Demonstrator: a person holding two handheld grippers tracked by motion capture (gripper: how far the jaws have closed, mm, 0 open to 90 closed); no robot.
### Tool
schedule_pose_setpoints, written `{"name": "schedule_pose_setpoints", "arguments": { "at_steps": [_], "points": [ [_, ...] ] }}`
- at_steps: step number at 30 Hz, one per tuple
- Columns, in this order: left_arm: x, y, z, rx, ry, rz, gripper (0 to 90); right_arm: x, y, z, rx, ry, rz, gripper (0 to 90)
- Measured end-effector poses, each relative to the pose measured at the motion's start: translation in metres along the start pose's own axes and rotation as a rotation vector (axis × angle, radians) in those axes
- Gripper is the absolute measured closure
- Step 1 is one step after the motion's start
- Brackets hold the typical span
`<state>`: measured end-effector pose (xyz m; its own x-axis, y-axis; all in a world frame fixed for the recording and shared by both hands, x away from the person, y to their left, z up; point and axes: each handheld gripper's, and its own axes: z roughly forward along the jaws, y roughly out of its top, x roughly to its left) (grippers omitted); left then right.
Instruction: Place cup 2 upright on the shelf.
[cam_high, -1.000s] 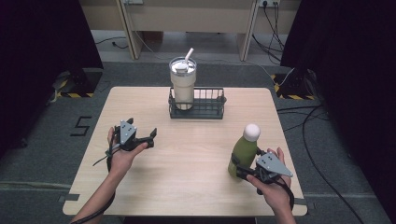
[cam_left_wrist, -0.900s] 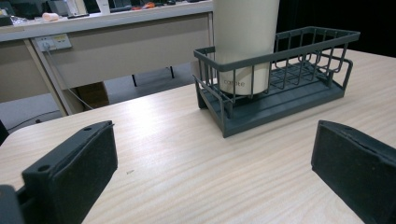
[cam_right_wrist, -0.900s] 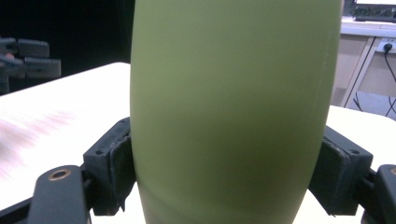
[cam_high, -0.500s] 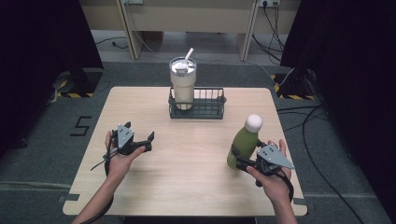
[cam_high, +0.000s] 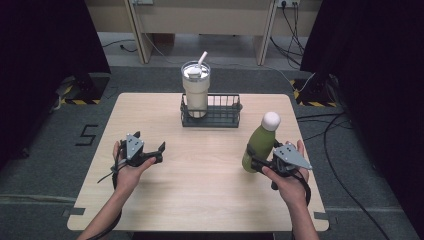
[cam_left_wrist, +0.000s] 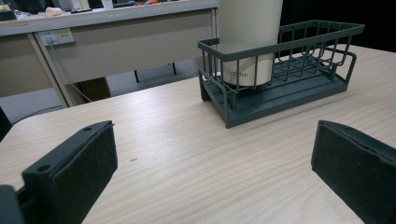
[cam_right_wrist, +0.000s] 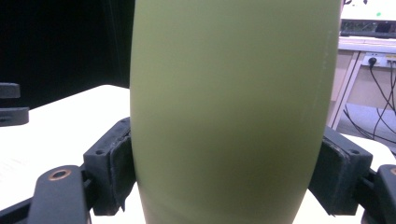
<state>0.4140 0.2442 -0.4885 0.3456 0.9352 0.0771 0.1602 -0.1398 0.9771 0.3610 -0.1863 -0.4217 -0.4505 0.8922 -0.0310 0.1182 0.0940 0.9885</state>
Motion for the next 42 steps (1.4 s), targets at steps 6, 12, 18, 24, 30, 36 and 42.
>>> {"name": "schedule_pose_setpoints", "arguments": {
  "at_steps": [6, 12, 18, 24, 30, 36, 42],
  "points": [
    [0.000, 0.000, 0.000, 0.001, 0.001, -0.002, 0.0, -0.002, 0.006, 0.009, -0.006, -0.011, -0.003, 21.1],
    [0.000, 0.000, 0.000, 0.001, -0.002, -0.002, 0.0, -0.002, 0.014, 0.018, -0.011, -0.019, -0.005, 21.1],
    [0.000, 0.000, 0.000, -0.001, -0.001, -0.005, 0.0, -0.004, 0.017, 0.027, -0.011, -0.027, -0.009, 21.1],
    [0.000, 0.000, 0.000, 0.001, 0.000, -0.004, 0.0, -0.004, 0.020, 0.036, -0.007, -0.033, -0.012, 21.2],
    [0.000, -0.001, 0.000, 0.002, 0.001, -0.006, 0.0, -0.006, 0.025, 0.043, -0.010, -0.042, -0.013, 21.1],
    [0.000, -0.001, 0.000, 0.002, 0.001, -0.007, 0.0, -0.008, 0.032, 0.051, -0.012, -0.050, -0.014, 21.2],
    [0.000, -0.001, 0.000, 0.001, 0.005, -0.010, 0.0, -0.008, 0.037, 0.058, -0.015, -0.056, -0.021, 21.2]
  ]
}}
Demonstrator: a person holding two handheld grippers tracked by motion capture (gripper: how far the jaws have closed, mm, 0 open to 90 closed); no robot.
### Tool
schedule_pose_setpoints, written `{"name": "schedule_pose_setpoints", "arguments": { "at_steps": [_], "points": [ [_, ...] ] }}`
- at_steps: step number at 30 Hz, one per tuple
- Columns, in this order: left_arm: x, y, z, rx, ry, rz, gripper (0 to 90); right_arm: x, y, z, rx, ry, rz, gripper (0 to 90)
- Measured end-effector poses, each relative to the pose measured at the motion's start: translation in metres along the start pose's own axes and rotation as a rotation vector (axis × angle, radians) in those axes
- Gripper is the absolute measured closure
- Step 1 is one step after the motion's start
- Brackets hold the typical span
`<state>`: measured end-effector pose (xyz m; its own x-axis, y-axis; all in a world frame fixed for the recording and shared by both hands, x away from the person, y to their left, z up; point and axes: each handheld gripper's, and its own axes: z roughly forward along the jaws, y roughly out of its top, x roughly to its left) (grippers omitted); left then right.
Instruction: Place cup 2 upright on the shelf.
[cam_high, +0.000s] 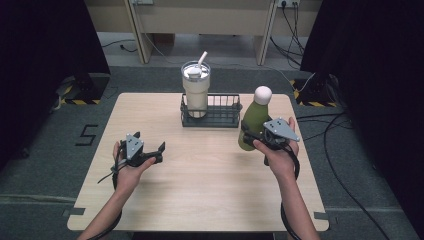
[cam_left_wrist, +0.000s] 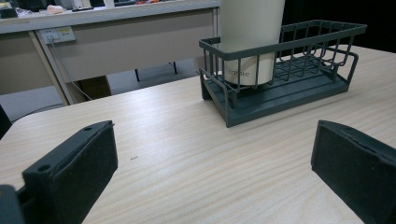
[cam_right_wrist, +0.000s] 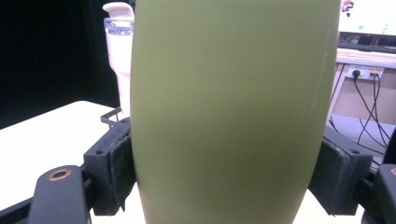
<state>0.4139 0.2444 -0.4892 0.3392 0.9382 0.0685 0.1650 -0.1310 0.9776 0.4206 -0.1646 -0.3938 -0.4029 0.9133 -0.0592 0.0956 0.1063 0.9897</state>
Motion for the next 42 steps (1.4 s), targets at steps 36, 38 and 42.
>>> {"name": "schedule_pose_setpoints", "arguments": {
  "at_steps": [36, 38, 42],
  "points": [
    [0.000, -0.001, 0.001, 0.005, -0.001, -0.006, 0.2, 0.001, 0.026, 0.033, -0.013, -0.027, -0.016, 21.2],
    [0.000, -0.001, 0.001, 0.005, 0.000, -0.005, 0.2, 0.001, 0.027, 0.035, -0.013, -0.027, -0.017, 21.2],
    [0.000, -0.001, 0.001, 0.007, 0.001, -0.006, 0.4, 0.001, 0.030, 0.039, -0.013, -0.031, -0.015, 21.2]
  ]
}}
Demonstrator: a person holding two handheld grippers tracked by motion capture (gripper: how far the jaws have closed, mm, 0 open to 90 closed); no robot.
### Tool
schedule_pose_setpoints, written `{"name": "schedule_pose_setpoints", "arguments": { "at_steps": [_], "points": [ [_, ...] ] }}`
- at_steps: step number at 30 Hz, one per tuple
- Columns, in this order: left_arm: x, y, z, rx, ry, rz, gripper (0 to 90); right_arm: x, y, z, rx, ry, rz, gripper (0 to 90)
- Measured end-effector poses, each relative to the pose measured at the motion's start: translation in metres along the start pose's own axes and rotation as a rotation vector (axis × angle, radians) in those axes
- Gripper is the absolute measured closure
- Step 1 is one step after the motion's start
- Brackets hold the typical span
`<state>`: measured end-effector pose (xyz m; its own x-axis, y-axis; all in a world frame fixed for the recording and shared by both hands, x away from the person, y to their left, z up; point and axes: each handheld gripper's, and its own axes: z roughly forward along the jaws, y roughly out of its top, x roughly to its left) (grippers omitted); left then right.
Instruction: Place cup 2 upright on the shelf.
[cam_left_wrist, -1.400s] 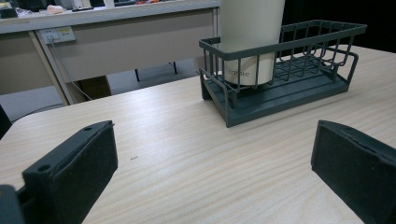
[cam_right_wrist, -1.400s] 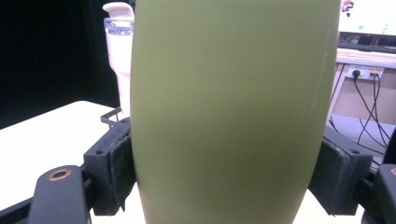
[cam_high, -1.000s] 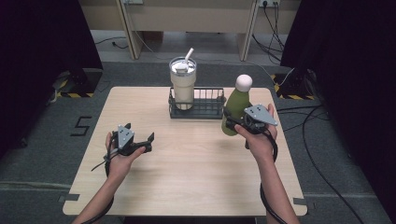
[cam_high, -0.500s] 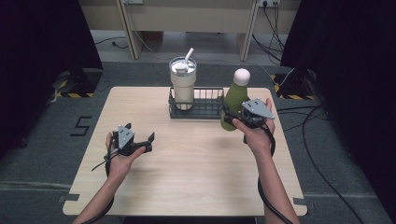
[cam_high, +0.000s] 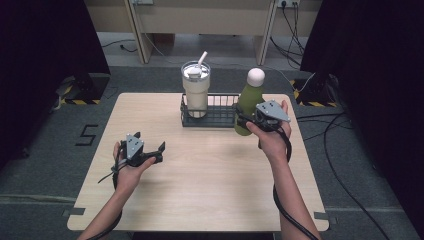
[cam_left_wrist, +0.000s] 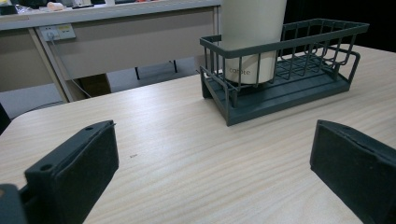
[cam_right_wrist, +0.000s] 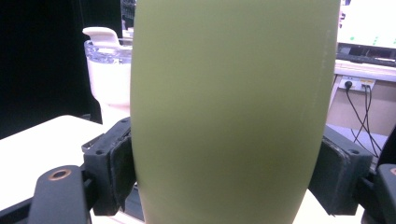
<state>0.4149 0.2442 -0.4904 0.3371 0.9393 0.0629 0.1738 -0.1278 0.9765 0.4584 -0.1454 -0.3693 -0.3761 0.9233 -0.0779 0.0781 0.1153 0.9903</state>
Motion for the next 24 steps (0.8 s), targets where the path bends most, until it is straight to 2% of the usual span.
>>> {"name": "schedule_pose_setpoints", "arguments": {
  "at_steps": [24],
  "points": [
    [-0.001, 0.000, 0.000, -0.001, -0.003, -0.001, 0.4, 0.000, 0.017, 0.024, -0.001, -0.004, -0.005, 21.2]
  ]
}}
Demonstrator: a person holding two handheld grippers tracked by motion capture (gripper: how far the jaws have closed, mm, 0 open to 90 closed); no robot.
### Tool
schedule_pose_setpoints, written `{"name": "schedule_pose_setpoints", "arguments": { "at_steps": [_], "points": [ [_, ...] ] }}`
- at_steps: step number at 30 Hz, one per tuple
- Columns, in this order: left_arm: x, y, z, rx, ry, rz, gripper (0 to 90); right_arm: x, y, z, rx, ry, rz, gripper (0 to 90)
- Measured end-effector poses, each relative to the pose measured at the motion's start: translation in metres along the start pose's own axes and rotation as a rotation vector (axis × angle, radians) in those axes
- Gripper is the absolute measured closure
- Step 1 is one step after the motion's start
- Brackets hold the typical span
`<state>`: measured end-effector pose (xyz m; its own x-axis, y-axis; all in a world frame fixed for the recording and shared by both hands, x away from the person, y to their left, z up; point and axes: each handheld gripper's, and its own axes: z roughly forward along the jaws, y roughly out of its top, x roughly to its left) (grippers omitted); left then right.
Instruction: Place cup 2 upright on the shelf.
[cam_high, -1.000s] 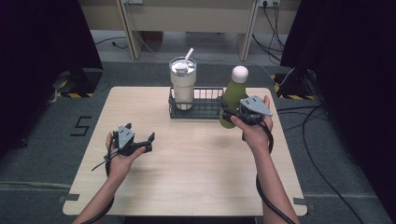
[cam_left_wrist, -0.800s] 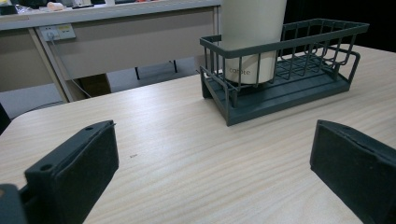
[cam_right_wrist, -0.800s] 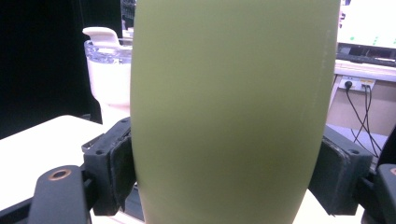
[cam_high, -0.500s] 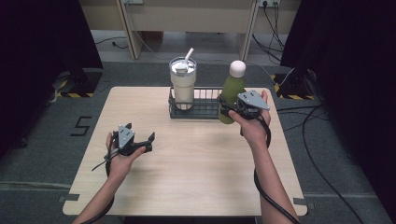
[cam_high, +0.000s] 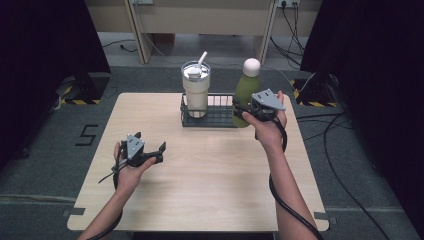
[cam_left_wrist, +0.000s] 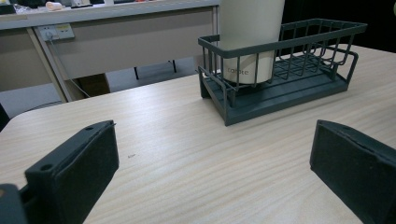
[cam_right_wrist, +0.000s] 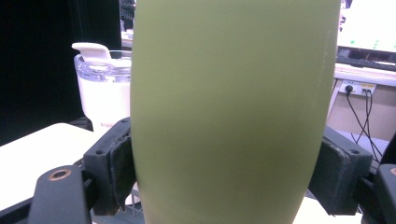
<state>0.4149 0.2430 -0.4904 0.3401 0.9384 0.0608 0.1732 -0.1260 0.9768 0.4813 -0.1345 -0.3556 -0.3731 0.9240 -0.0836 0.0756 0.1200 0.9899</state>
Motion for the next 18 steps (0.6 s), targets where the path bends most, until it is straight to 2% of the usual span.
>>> {"name": "schedule_pose_setpoints", "arguments": {
  "at_steps": [18],
  "points": [
    [0.000, 0.000, 0.000, -0.003, -0.001, -0.006, 0.5, 0.001, 0.013, 0.018, 0.000, -0.008, -0.007, 21.1]
  ]
}}
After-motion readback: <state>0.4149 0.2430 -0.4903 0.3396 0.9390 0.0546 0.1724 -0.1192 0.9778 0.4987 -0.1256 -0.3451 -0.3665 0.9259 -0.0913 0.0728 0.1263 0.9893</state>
